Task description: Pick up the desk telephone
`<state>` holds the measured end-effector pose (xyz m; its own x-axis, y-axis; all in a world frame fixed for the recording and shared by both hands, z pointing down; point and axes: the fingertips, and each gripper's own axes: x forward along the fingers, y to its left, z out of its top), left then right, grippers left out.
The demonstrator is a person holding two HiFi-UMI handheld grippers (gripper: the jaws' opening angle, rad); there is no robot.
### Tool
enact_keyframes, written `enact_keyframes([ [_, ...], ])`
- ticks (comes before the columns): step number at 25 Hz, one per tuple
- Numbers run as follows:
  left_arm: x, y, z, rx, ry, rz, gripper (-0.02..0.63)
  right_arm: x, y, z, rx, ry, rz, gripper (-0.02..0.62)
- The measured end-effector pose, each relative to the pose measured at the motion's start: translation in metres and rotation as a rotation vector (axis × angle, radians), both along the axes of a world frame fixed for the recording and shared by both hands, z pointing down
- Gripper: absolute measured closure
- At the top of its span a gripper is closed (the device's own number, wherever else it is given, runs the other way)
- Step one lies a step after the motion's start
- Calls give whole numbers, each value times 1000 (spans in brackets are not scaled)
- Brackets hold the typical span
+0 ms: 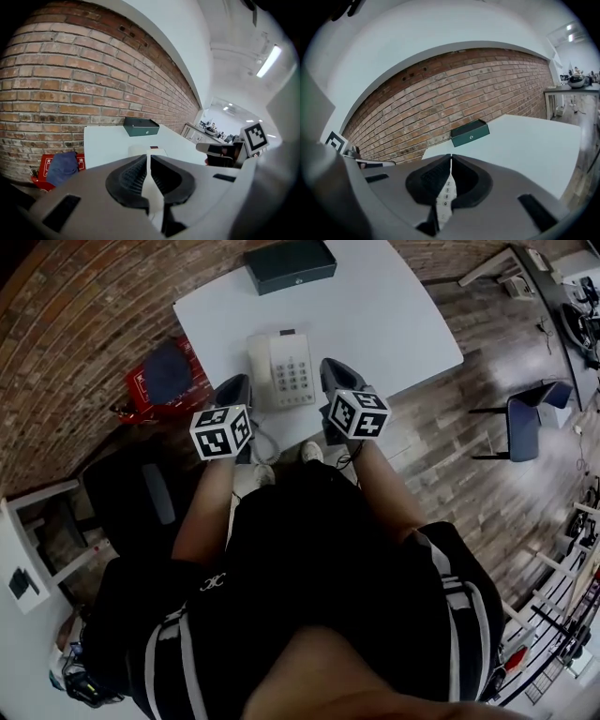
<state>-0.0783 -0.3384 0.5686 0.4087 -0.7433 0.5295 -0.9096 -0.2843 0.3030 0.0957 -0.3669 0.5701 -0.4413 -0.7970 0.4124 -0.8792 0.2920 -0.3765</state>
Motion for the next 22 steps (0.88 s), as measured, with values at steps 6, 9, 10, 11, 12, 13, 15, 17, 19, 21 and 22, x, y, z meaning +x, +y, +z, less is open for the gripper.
enact_keyframes([
  [6,9,-22,30,-86,21,11,444,4,-23,37,-124,-107,-26,558],
  [9,12,-31,45,-147,66,3,394,1,-31,57,-187,-126,-58,524],
  [10,13,-33,49,-167,85,0,377,-1,-33,63,-205,-127,-74,515],
  [11,13,-36,54,-187,101,-4,363,-4,-35,69,-221,-129,-91,509],
  [12,13,-38,59,-206,114,-9,351,-7,-37,73,-234,-132,-106,503],
  [13,13,-40,65,-223,126,-14,342,-9,-39,77,-247,-135,-119,500],
  [15,14,-43,73,-255,158,-17,329,-12,-43,84,-269,-140,-135,495],
  [17,17,-45,78,-282,200,-1,322,-15,-47,88,-285,-139,-149,488],
  [19,22,-46,85,-304,230,21,311,-18,-51,90,-291,-126,-167,480],
  [21,22,-48,91,-319,242,20,308,-20,-53,96,-303,-110,-187,474],
  [22,21,-50,94,-325,248,15,308,-22,-54,99,-309,-104,-197,469],
])
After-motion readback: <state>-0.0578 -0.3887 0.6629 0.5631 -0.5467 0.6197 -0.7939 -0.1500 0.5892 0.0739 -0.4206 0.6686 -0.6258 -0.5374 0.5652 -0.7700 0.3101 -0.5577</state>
